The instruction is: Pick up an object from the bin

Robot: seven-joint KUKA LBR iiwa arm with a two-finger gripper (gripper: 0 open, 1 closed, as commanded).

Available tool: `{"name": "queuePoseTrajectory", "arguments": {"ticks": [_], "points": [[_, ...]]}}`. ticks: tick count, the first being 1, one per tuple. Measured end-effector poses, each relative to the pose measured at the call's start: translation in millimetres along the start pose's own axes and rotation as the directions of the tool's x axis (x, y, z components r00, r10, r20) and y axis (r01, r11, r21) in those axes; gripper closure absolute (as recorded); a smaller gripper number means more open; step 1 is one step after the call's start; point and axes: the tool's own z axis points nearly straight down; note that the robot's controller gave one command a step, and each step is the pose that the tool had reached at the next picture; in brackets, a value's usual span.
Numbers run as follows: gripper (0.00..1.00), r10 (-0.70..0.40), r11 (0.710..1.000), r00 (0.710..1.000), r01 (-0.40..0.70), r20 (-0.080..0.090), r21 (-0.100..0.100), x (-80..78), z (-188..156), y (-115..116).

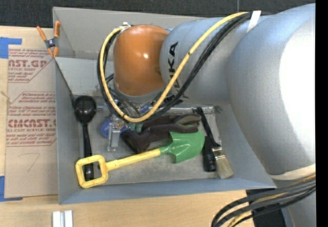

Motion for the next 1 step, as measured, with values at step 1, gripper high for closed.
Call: {"name": "queuePoseTrajectory", "arguments": {"ticks": [1], "points": [[0.00, 0.002, 1.000, 1.000, -0.002, 0.008, -0.002, -2.1, -4.9, -1.4]]}}
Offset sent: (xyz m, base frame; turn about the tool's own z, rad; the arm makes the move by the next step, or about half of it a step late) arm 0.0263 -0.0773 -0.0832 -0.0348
